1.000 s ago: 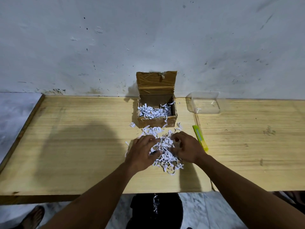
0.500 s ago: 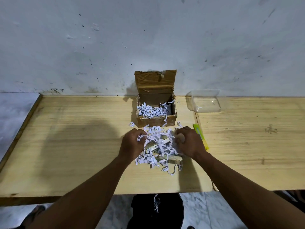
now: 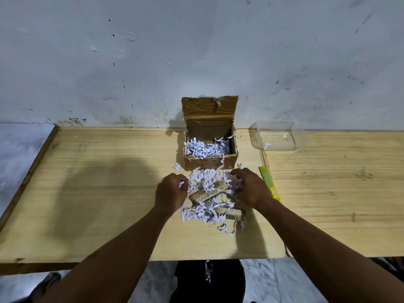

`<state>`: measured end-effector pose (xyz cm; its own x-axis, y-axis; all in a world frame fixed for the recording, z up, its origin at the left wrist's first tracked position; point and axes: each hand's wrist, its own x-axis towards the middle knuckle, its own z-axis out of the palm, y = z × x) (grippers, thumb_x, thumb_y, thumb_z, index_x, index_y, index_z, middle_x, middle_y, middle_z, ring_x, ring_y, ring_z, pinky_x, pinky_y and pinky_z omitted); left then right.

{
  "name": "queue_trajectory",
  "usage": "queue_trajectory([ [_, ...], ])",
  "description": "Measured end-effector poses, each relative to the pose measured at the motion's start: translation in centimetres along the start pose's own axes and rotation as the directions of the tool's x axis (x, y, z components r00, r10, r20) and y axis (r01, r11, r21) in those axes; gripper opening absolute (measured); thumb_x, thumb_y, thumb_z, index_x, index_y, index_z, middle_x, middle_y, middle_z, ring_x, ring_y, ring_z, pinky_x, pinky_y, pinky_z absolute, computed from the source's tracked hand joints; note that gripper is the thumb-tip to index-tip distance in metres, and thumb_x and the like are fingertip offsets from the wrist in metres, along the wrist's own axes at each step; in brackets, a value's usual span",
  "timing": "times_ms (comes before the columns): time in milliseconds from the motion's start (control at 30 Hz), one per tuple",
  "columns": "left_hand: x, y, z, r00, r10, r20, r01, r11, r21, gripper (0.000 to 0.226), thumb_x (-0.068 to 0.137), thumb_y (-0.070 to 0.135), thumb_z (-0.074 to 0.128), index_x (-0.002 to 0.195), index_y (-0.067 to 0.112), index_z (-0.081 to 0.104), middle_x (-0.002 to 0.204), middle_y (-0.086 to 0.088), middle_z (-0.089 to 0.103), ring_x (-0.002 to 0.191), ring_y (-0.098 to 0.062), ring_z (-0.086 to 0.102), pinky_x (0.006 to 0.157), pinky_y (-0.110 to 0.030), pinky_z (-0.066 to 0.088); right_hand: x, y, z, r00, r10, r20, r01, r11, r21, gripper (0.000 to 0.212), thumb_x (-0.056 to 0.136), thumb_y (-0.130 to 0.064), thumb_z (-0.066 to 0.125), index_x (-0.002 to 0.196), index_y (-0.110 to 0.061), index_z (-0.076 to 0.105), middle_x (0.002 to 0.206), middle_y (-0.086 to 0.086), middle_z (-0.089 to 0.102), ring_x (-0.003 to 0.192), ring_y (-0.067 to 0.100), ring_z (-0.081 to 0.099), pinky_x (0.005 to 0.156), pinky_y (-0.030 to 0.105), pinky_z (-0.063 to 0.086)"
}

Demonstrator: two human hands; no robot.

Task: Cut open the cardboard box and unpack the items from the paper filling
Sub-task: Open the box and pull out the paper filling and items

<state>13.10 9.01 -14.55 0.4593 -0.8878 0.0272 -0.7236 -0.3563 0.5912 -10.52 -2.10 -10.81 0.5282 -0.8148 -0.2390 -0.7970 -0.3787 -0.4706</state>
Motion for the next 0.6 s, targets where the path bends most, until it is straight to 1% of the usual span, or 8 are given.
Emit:
queue_trajectory([
  [67, -0.1, -0.7, -0.1, 0.999, 0.039, -0.024, -0.037, 0.996, 0.075, 0.018, 0.084, 0.024, 0.069, 0.102, 0.022, 0.072, 0.099, -0.005, 0.069, 0.094, -0.032, 0.064, 0.076, -0.041, 0.052, -0.4, 0.4, -0.3, 1.0, 0.015, -0.026, -0.016, 0.999, -0.035, 0.073, 0.057, -0.047, 0.067, 0.126, -0.027, 0.057, 0.117, 0.004, 0.06, 0.109, 0.031, 0.058, 0.082, 0.038, 0.05],
  [133, -0.3, -0.7, -0.3, 0.985, 0.169, -0.029, -0.165, 0.98, 0.108, 0.028, 0.087, 0.03, 0.063, 0.114, 0.024, 0.068, 0.111, -0.003, 0.067, 0.102, -0.029, 0.063, 0.08, -0.042, 0.05, -0.8, 0.2, -0.1, 0.999, 0.022, -0.047, -0.023, 0.999, -0.023, 0.076, 0.052, -0.063, 0.055, 0.122, -0.032, 0.056, 0.115, 0.0, 0.061, 0.11, 0.027, 0.057, 0.085, 0.038, 0.048],
  [233, -0.7, -0.1, -0.6, 0.89, 0.439, 0.124, -0.454, 0.879, 0.144, 0.034, 0.096, 0.038, 0.047, 0.127, 0.032, 0.06, 0.133, -0.002, 0.059, 0.123, -0.024, 0.054, 0.093, -0.045, 0.046, -0.9, -0.2, 1.1, 1.0, 0.017, -0.015, -0.018, 1.0, -0.011, 0.07, 0.061, -0.059, 0.07, 0.123, -0.034, 0.053, 0.117, -0.004, 0.058, 0.11, 0.023, 0.055, 0.085, 0.037, 0.047],
  [300, -1.1, 0.3, -0.3, 0.817, 0.511, 0.267, -0.561, 0.811, 0.165, 0.039, 0.1, 0.044, 0.034, 0.132, 0.034, 0.055, 0.143, 0.001, 0.052, 0.135, -0.02, 0.042, 0.1, -0.047, 0.038, -0.4, -0.2, 1.8, 1.0, 0.004, 0.02, -0.003, 0.999, -0.036, 0.065, 0.063, -0.05, 0.076, 0.122, -0.032, 0.056, 0.111, -0.004, 0.055, 0.108, 0.024, 0.056, 0.078, 0.034, 0.048],
  [333, -1.2, 0.4, -0.1, 0.811, 0.498, 0.308, -0.561, 0.81, 0.168, 0.043, 0.101, 0.047, 0.028, 0.133, 0.034, 0.053, 0.146, 0.003, 0.049, 0.139, -0.02, 0.038, 0.103, -0.048, 0.034, 0.0, -0.1, 2.0, 1.0, 0.01, 0.013, -0.009, 0.999, -0.034, 0.058, 0.064, -0.043, 0.077, 0.117, -0.029, 0.06, 0.105, -0.004, 0.054, 0.105, 0.026, 0.057, 0.074, 0.032, 0.048],
  [400, -1.2, 0.4, 0.2, 0.851, 0.423, 0.311, -0.489, 0.854, 0.177, 0.052, 0.1, 0.056, 0.018, 0.135, 0.036, 0.05, 0.151, 0.003, 0.044, 0.144, -0.021, 0.032, 0.107, -0.05, 0.03, 0.6, 0.0, 2.0, 0.999, 0.042, -0.025, -0.042, 0.999, -0.002, 0.036, 0.07, -0.029, 0.075, 0.105, -0.022, 0.067, 0.096, 0.0, 0.053, 0.098, 0.031, 0.06, 0.068, 0.03, 0.044],
  [467, -1.0, 0.3, 0.2, 0.887, 0.362, 0.285, -0.424, 0.885, 0.195, 0.059, 0.098, 0.061, 0.012, 0.138, 0.037, 0.048, 0.151, 0.001, 0.043, 0.145, -0.023, 0.031, 0.108, -0.053, 0.03, 1.1, 0.5, 1.6, 0.994, 0.083, -0.075, -0.081, 0.996, 0.026, 0.027, 0.078, -0.022, 0.072, 0.105, -0.019, 0.069, 0.102, 0.006, 0.058, 0.1, 0.034, 0.061, 0.071, 0.032, 0.045],
  [600, -0.9, 0.1, -0.4, 0.877, 0.434, 0.205, -0.471, 0.859, 0.198, 0.053, 0.1, 0.055, 0.026, 0.141, 0.03, 0.047, 0.146, -0.001, 0.05, 0.142, -0.021, 0.035, 0.111, -0.057, 0.026, 0.4, 1.0, 1.0, 0.985, 0.027, -0.168, -0.033, 0.999, -0.035, 0.057, 0.072, -0.032, 0.07, 0.127, -0.024, 0.057, 0.124, 0.004, 0.055, 0.113, 0.03, 0.052, 0.085, 0.04, 0.048],
])
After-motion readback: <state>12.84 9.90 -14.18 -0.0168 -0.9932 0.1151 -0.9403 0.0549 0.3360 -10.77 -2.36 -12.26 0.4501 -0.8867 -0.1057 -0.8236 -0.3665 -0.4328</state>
